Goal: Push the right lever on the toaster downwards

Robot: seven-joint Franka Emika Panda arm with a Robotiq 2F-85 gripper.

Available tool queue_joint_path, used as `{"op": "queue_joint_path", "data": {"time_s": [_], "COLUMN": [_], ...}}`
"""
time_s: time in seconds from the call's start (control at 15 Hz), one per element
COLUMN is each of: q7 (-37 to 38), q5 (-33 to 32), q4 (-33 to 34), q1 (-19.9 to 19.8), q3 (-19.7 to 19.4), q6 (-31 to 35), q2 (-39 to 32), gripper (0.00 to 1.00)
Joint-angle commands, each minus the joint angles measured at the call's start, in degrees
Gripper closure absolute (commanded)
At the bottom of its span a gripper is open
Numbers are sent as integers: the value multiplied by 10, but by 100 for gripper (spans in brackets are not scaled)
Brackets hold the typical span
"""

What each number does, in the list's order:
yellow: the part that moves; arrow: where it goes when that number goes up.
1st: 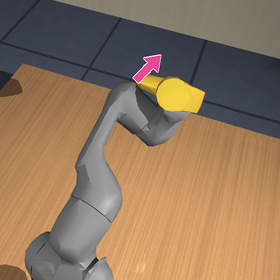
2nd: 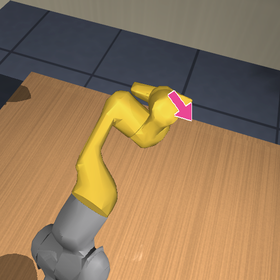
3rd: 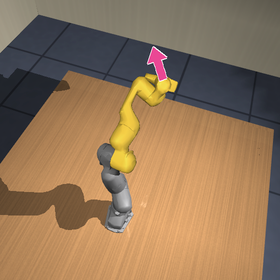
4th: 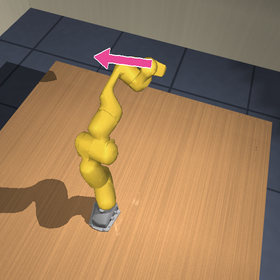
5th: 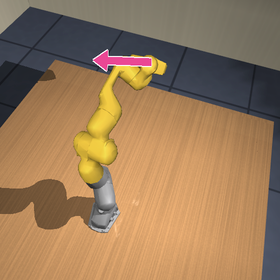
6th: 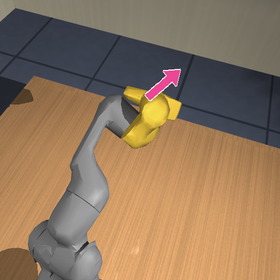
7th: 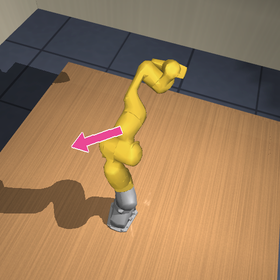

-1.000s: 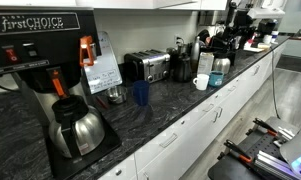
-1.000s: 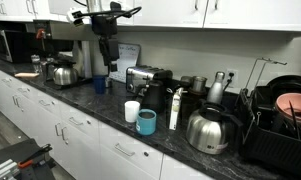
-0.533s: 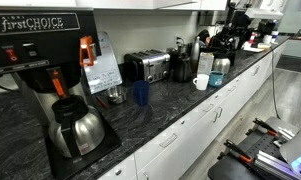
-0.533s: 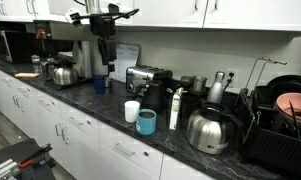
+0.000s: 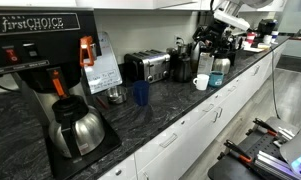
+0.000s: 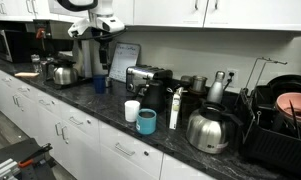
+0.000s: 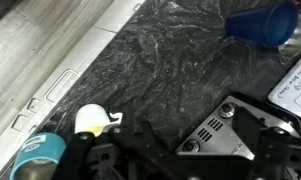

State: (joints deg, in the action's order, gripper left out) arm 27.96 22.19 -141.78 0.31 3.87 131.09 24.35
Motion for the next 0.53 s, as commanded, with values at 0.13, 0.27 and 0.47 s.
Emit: {"op": "queue_joint_path", "data": {"time_s": [0.13,0.27,0.47], "q7": [23,25,25], "q5": [13,13,13], "q4": [12,14,14], "q1": [1,1,1], "q3": [6,6,6], "q6": [21,21,21], "q2": [-27,-25,-24], "gripper": [0,0,0]}}
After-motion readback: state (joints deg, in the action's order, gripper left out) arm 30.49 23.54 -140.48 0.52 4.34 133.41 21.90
